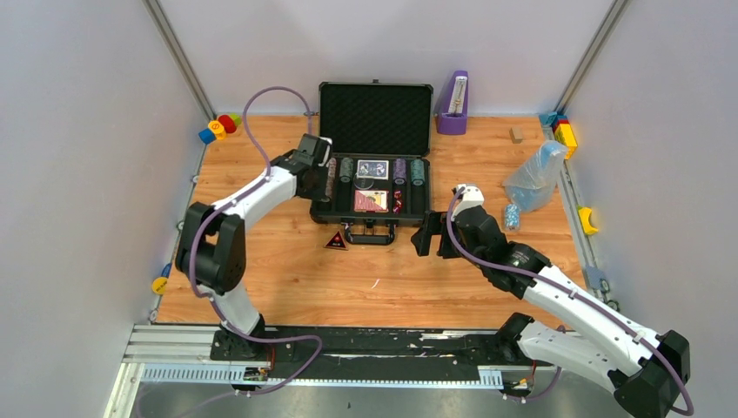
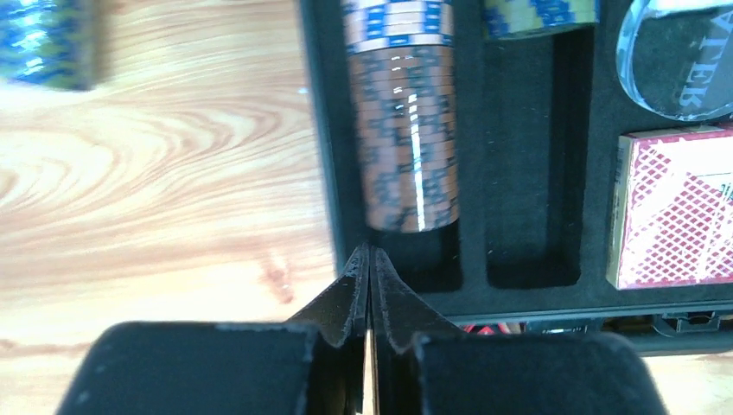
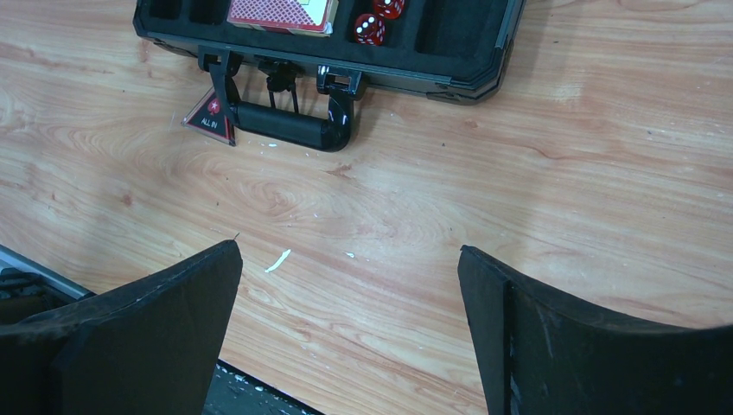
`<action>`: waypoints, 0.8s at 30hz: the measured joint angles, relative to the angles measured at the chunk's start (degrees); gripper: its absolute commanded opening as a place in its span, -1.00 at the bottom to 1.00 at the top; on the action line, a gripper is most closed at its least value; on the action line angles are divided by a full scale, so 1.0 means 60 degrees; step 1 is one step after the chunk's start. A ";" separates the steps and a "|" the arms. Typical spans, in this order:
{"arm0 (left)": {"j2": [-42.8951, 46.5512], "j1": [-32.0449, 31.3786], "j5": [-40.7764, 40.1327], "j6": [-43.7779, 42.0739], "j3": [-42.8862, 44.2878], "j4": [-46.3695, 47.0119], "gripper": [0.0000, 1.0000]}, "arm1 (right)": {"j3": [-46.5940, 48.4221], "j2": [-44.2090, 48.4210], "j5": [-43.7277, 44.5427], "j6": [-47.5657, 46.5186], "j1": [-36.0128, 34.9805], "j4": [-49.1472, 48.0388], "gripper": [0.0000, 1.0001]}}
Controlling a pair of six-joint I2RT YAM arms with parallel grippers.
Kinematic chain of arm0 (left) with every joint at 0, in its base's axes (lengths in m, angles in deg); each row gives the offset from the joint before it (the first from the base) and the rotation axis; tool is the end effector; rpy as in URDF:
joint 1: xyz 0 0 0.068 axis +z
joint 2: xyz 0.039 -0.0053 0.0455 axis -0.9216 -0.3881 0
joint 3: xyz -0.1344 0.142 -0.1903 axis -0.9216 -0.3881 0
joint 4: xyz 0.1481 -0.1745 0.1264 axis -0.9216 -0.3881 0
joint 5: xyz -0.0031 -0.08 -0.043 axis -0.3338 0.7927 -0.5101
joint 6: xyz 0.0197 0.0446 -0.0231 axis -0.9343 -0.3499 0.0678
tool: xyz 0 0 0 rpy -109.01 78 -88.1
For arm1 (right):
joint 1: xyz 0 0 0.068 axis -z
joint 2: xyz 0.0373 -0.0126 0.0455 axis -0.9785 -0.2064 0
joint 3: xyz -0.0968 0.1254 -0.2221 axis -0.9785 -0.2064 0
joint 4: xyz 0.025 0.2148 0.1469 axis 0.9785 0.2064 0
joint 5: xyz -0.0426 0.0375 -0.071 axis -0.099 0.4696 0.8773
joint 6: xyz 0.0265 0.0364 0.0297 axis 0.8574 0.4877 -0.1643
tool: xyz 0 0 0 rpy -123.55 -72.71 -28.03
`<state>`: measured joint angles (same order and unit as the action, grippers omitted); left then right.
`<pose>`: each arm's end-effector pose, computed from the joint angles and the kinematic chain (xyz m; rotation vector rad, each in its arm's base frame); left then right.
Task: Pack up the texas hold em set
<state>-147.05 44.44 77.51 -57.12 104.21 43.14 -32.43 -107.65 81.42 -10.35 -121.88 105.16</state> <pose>0.3452 -0.1392 0.2233 0.1583 2.5812 -0.0516 0.1425 0.1267 0.2708 -0.1295 2.2384 0.5101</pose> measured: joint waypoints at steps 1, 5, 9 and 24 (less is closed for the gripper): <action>0.0328 0.0015 -0.0270 0.0000 -0.0211 0.0149 -0.16 | 0.0000 0.0000 0.0000 0.0000 0.0000 0.0000 0.98; 0.1355 0.0295 -0.1115 -0.0160 -0.0634 0.0339 0.76 | 0.0000 0.0000 -0.0004 -0.0004 0.0000 0.0000 0.98; 0.1617 0.0994 -0.1497 -0.0401 -0.0627 0.0619 0.91 | 0.0058 -0.0015 -0.0036 -0.0022 0.0000 0.0011 0.98; -0.1246 0.2463 -0.0758 -0.2575 0.2419 0.0208 0.87 | 0.0940 -0.0670 -0.0244 -0.0229 0.0000 0.0098 0.98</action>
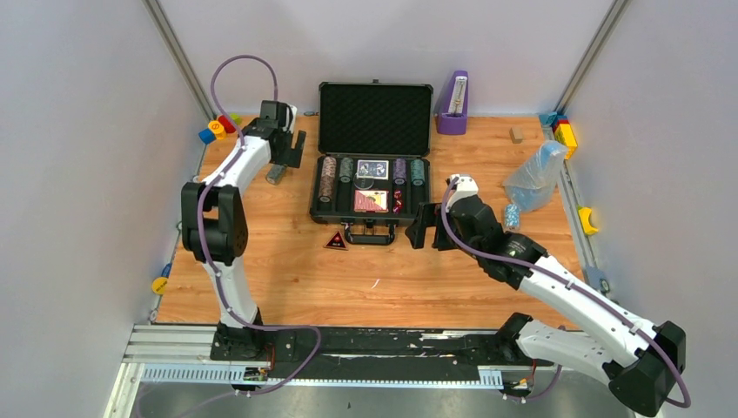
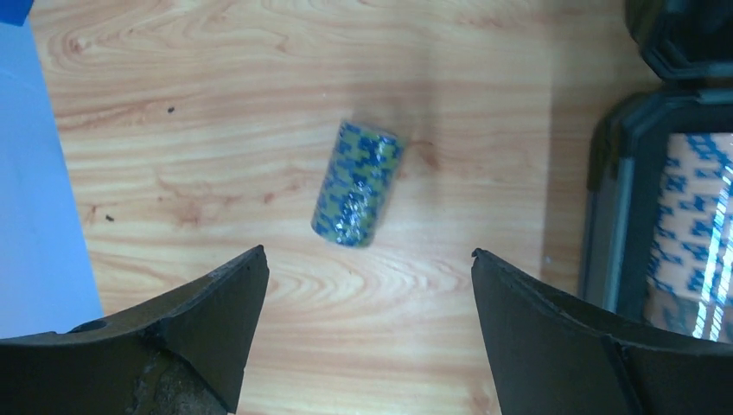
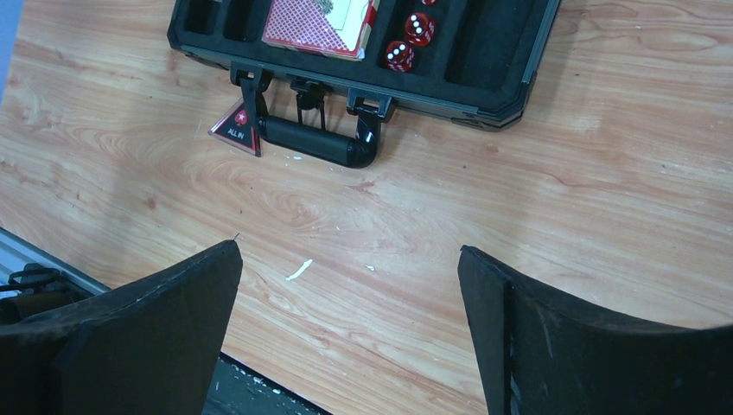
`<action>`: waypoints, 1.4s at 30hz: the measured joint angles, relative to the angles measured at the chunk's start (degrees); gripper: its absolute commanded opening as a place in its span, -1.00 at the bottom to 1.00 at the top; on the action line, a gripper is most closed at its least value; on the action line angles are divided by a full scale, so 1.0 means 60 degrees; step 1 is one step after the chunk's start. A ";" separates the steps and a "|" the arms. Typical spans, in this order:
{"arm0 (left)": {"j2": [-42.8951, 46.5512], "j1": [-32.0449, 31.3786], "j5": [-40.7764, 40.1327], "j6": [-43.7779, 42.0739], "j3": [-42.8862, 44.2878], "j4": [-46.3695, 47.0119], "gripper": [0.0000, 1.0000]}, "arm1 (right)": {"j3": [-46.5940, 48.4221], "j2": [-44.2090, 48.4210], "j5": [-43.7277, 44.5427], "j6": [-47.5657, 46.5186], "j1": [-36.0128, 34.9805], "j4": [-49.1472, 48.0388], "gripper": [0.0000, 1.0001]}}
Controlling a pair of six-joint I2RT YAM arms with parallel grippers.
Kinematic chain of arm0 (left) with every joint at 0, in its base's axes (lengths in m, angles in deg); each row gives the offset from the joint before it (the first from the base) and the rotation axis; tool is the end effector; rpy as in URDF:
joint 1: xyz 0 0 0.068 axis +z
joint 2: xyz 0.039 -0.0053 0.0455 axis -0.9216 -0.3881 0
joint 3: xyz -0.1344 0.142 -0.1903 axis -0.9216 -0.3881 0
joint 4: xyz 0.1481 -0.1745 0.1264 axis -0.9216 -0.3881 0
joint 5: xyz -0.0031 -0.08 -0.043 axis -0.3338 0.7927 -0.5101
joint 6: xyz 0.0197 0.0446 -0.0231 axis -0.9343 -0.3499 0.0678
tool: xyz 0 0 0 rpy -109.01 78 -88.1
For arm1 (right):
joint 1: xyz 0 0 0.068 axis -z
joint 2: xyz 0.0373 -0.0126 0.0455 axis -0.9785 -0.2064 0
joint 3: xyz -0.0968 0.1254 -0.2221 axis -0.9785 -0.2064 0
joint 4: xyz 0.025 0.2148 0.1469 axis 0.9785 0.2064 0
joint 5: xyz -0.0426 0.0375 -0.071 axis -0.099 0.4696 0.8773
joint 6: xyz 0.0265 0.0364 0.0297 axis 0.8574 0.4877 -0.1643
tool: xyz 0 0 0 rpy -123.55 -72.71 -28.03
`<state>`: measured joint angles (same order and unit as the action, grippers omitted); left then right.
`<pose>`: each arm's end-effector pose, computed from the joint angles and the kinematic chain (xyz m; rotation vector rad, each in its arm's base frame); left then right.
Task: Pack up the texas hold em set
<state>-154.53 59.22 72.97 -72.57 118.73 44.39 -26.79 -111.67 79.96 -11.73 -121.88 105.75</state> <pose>0.4201 -0.0508 0.2546 0.1155 2.4375 0.2213 0.1529 0.1379 0.2907 -0.1679 2.2254 0.5335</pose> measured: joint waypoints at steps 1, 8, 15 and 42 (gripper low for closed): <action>-0.0222 0.0066 0.0044 -0.0047 0.0229 -0.0062 0.85 | 0.0004 -0.0011 0.0000 0.0004 0.0000 0.0029 0.98; -0.1781 0.0561 0.0368 -0.0273 0.1435 -0.0645 0.63 | 0.0149 -0.0375 0.0004 0.0026 0.0000 0.0237 0.98; -0.3417 0.0929 0.1177 -0.0510 0.2973 -0.1570 -0.30 | 0.0630 -0.1093 0.0058 0.0026 0.0000 0.0346 0.97; 0.1942 0.0699 0.6874 0.3668 -0.3045 0.1665 -1.00 | 0.0874 -0.0812 0.0171 -0.0084 0.0018 0.0419 0.97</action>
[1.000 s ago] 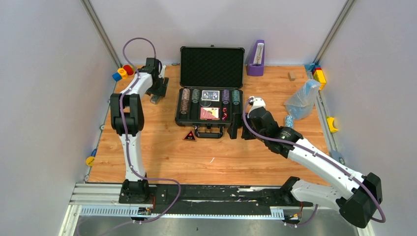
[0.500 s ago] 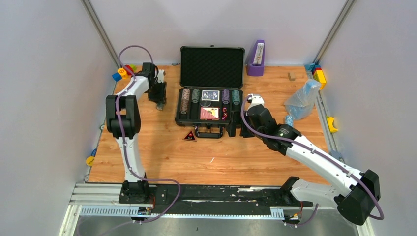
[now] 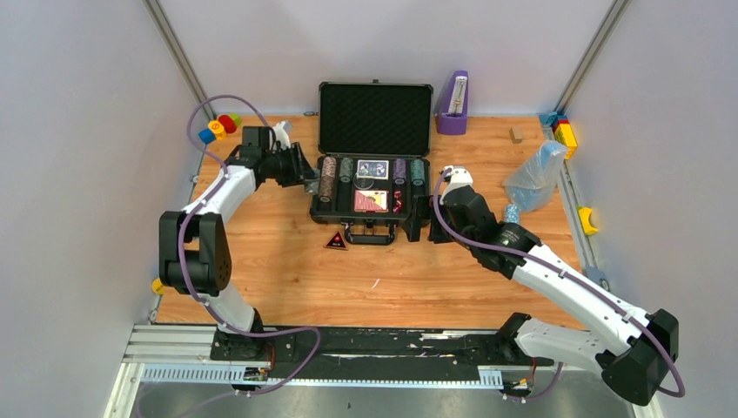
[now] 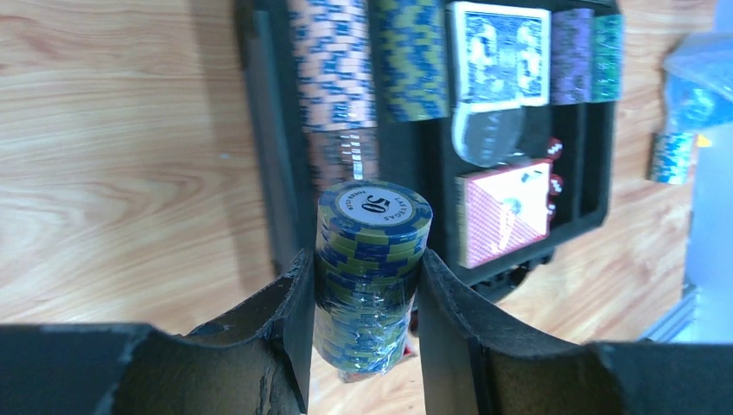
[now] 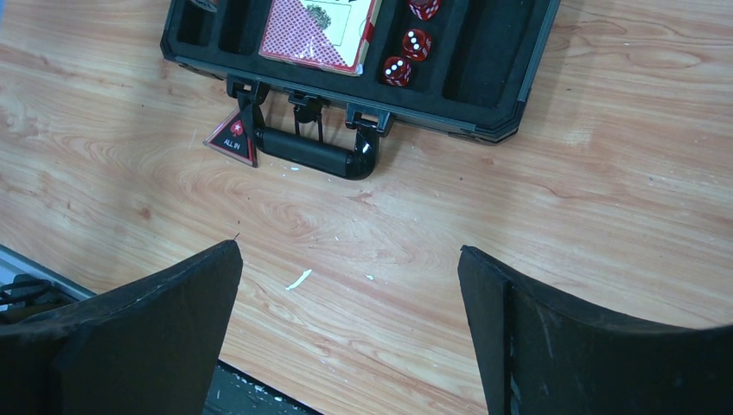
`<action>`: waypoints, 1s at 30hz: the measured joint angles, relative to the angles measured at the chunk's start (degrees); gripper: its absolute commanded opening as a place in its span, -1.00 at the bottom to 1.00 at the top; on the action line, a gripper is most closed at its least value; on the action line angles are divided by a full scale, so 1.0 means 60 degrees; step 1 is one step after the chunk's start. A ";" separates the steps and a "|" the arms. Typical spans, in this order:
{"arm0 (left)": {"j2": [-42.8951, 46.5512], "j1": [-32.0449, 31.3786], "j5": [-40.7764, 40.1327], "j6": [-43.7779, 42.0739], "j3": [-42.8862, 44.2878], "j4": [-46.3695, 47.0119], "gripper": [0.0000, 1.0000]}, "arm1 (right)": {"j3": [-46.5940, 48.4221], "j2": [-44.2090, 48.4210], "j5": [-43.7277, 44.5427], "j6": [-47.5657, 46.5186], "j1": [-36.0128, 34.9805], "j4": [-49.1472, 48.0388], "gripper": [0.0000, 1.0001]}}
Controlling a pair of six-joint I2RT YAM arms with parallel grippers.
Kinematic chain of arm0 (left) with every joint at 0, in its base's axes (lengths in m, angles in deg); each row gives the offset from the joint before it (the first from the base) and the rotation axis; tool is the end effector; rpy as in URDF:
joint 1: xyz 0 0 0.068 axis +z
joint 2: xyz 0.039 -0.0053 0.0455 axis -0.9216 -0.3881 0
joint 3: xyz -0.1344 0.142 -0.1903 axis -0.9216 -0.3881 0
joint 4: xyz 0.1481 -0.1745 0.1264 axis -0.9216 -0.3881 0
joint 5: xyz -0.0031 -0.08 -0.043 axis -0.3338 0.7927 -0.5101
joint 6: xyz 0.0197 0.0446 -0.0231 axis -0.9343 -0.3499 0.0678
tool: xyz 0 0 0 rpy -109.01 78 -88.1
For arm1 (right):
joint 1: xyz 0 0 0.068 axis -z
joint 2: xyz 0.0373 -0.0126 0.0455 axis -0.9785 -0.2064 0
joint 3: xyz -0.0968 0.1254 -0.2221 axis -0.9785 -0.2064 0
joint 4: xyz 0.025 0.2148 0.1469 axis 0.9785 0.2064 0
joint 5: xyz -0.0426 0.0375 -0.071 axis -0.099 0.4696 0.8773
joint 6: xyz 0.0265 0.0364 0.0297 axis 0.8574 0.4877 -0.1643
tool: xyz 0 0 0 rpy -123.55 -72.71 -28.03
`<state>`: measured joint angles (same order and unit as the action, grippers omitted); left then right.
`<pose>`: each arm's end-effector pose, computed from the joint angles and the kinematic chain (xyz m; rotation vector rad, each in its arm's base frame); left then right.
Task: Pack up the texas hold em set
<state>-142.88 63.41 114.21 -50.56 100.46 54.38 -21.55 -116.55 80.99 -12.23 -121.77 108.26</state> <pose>0.3668 -0.0412 0.2443 -0.1027 2.4090 -0.7945 0.1653 0.1483 0.3014 -0.1722 2.2524 0.4864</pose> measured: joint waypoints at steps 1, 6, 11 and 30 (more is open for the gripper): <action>0.0178 -0.0135 0.0033 0.0219 -0.0219 0.0244 -1.00 | 0.0000 0.0004 0.0007 -0.0015 0.0000 0.0000 0.98; 0.0368 -0.1348 -0.0098 0.0973 -0.0648 0.1104 -1.00 | 0.0000 0.0004 0.0000 -0.0022 0.0025 0.0000 0.97; 0.0342 -0.2317 -0.0306 0.1577 -0.0681 0.1708 -0.93 | -0.0066 0.0106 0.0004 -0.0036 0.0036 -0.0004 0.97; -0.0634 -0.2517 -0.2047 0.1956 -0.0619 0.2215 0.62 | -0.0211 0.0718 0.0011 -0.0047 0.0044 0.0076 0.97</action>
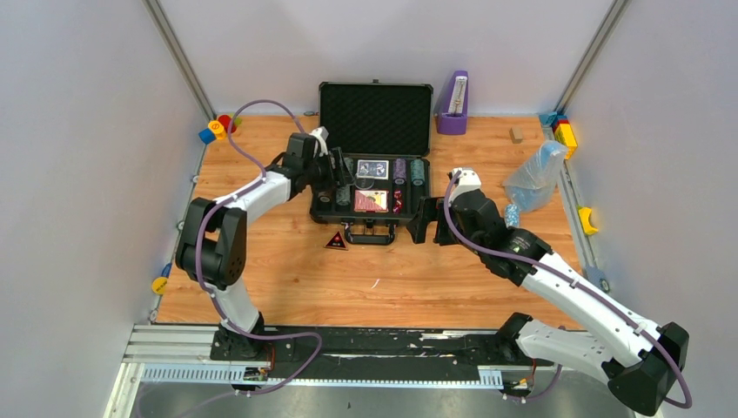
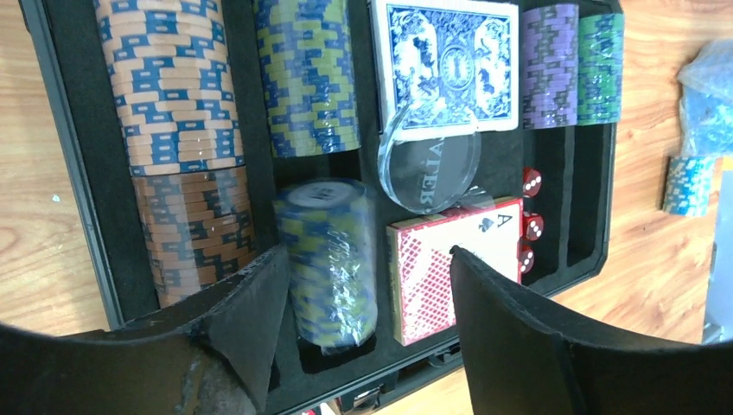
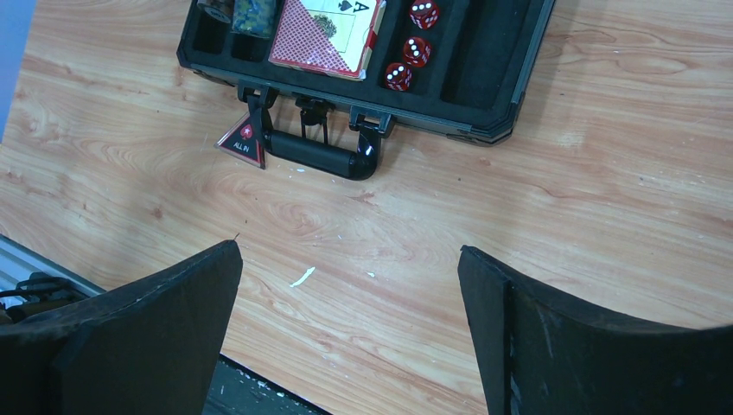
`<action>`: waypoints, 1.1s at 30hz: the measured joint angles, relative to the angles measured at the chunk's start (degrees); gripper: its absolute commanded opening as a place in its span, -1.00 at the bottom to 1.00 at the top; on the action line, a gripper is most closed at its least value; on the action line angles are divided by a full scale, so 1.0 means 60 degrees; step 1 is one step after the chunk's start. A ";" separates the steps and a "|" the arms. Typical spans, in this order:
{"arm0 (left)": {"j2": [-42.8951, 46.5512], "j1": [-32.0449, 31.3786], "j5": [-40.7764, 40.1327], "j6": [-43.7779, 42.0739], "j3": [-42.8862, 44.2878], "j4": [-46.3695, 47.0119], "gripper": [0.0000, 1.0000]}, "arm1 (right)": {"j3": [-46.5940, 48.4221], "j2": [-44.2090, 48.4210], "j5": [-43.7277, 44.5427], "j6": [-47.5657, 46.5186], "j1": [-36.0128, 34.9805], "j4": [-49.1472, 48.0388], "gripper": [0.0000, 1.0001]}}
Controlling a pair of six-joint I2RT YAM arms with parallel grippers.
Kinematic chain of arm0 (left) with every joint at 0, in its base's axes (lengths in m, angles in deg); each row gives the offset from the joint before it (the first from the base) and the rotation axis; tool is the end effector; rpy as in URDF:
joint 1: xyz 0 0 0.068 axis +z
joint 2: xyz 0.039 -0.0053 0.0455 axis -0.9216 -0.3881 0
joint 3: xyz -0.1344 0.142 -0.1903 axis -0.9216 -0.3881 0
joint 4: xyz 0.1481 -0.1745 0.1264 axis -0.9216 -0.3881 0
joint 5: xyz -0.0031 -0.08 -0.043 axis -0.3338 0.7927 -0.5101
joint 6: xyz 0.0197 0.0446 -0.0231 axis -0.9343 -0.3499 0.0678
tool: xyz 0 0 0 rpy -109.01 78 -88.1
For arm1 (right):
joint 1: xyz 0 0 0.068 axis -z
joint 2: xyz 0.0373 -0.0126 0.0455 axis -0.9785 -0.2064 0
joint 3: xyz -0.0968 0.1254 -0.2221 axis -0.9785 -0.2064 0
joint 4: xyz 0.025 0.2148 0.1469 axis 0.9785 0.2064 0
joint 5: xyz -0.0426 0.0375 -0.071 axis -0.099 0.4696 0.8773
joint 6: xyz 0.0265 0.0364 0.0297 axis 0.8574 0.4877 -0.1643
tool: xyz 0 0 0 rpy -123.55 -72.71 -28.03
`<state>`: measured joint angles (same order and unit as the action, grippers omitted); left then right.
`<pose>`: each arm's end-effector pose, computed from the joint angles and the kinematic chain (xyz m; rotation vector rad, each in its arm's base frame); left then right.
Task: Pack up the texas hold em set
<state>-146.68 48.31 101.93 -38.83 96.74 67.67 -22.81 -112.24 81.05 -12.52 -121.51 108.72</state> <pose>0.3624 -0.1344 0.2155 -0.1145 2.3856 -0.7696 0.1547 0.1368 0.3078 -0.1629 2.2103 0.5086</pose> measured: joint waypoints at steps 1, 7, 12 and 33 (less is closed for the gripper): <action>0.0033 -0.0015 -0.0062 -0.0025 0.0036 -0.0015 0.65 | 0.0000 0.0000 0.0000 0.0000 0.0000 0.0000 0.97; 0.0503 -0.0091 -0.0419 -0.0266 0.0295 -0.0426 0.49 | 0.0000 0.0004 -0.0004 0.0000 0.0000 0.0000 0.97; 0.1147 -0.0266 -0.0590 -0.0565 0.0219 -0.0769 -0.36 | -0.0007 0.0051 -0.0004 0.0004 0.0000 0.0004 0.97; 0.1045 -0.1158 -0.0984 -0.1035 -0.1246 -0.0911 -1.00 | -0.0171 0.0208 0.0000 0.0011 0.0000 0.0069 0.97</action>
<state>-140.41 41.36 96.03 -45.03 89.26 62.20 -23.84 -110.99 81.05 -12.45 -121.51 109.13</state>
